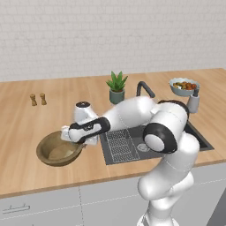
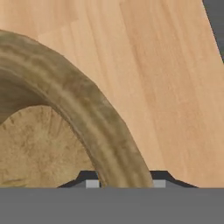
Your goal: Pick the garlic from the sink and place it in the bowl. Then pick the bowl and place it in the microwave. Then close the microwave door and press the start button.
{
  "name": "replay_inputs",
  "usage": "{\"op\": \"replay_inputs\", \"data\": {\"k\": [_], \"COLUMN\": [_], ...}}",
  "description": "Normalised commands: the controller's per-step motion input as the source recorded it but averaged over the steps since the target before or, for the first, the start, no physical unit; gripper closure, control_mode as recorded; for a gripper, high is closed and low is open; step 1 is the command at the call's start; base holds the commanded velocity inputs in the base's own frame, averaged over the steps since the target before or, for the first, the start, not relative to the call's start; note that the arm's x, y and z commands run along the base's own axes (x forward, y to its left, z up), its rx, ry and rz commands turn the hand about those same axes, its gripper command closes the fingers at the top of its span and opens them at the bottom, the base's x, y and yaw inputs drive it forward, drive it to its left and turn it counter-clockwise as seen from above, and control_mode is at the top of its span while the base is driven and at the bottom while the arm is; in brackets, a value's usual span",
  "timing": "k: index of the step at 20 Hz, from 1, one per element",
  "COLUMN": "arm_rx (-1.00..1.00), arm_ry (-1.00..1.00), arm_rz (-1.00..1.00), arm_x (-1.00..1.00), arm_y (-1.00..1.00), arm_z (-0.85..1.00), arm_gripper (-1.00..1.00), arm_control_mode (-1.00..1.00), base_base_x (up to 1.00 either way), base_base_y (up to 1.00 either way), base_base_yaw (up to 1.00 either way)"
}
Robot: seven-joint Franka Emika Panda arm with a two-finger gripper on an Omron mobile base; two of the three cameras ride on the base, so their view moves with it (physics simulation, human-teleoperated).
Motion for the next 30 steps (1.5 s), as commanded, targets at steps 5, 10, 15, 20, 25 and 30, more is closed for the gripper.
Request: {"op": "replay_inputs", "data": {"k": [5,10,15,20,25,30], "arm_rx": [0.0,0.05,0.11,0.15,0.19,0.12], "arm_ry": [-0.26,-0.21,-0.06,0.0,0.0,0.01], "arm_rz": [-0.11,-0.19,-0.22,-0.21,-0.19,-0.12], "arm_x": [-0.49,-0.49,-0.4,-0.48,-0.66,-0.46], "arm_y": [-0.47,-0.73,-0.81,-0.79,-0.74,-0.57], "arm_z": [0.91,1.0,0.99,0.91,0.56,0.3], "arm_gripper": [1.0,1.0,1.0,1.0,1.0,1.0], "arm_control_mode": [-1.0,-1.0,-1.0,-1.0,-1.0,-1.0], "base_base_x": [0.0,0.0,0.0,0.0,0.0,0.0], "base_base_y": [0.0,0.0,0.0,0.0,0.0,0.0], "base_base_yaw": [0.0,0.0,0.0,0.0,0.0,0.0]}}
